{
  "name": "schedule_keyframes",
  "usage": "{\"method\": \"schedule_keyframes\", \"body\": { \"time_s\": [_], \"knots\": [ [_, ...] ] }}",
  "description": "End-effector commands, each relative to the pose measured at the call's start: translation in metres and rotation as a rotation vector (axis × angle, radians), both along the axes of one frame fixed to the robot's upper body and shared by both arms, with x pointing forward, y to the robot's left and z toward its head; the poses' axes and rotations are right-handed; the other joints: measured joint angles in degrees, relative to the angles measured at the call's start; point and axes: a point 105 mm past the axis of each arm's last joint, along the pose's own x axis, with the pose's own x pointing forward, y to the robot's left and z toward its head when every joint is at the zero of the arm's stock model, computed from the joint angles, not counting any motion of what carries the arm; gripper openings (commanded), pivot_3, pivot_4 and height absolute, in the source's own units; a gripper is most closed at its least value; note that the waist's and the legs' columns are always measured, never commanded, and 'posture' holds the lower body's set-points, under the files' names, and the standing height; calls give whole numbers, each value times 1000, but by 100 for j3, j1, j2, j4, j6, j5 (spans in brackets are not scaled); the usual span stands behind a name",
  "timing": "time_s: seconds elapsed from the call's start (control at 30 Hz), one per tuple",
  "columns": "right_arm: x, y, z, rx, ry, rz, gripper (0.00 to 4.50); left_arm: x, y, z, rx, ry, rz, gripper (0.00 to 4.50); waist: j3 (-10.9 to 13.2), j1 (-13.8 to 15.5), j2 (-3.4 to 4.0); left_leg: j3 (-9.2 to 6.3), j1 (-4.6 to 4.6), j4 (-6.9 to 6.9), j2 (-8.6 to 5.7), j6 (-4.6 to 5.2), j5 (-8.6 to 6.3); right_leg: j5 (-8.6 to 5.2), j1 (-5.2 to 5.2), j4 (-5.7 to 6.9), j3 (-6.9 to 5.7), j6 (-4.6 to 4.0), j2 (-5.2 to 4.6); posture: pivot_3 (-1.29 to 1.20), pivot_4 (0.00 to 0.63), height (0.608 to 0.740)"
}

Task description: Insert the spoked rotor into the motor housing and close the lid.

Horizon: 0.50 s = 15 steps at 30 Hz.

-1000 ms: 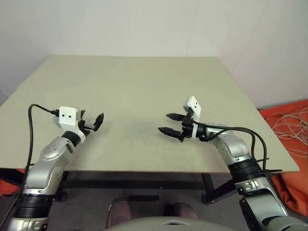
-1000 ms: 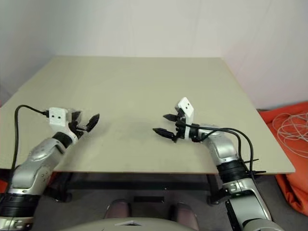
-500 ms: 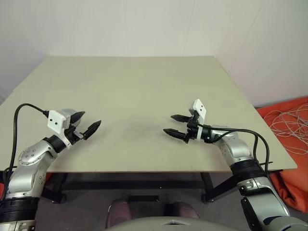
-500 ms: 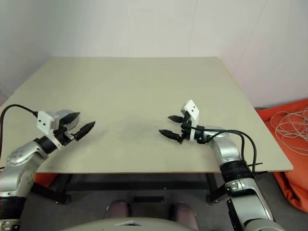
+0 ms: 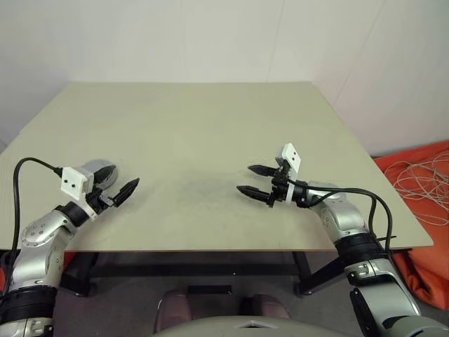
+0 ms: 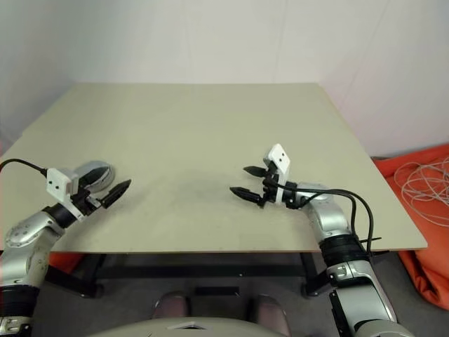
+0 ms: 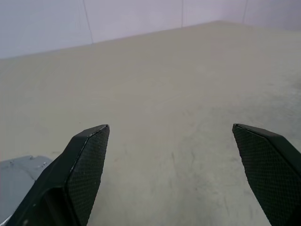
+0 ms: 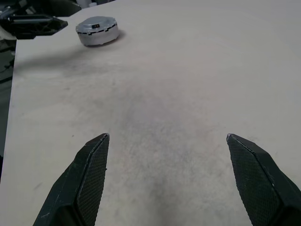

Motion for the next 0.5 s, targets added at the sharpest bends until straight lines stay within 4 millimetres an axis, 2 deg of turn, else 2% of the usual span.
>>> {"method": "schedule_keyframes", "body": {
  "time_s": [0.03, 0.5],
  "knots": [
    [6, 2, 18, 31, -69, -12, 4500, 5, 2, 11, 10, -53, 7, 4432, 0, -2, 0, 0, 0, 0, 0, 0, 0, 0, 0, 0, 0, 0, 0, 0, 0, 740],
    [17, -4, 21, 38, -82, -68, 4500, 13, 8, 7, -72, 22, 104, 4432, 1, -3, 1, 1, -1, -1, -1, 3, -2, 1, -3, 0, 1, -2, 0, 0, 0, 740]
  ]
}}
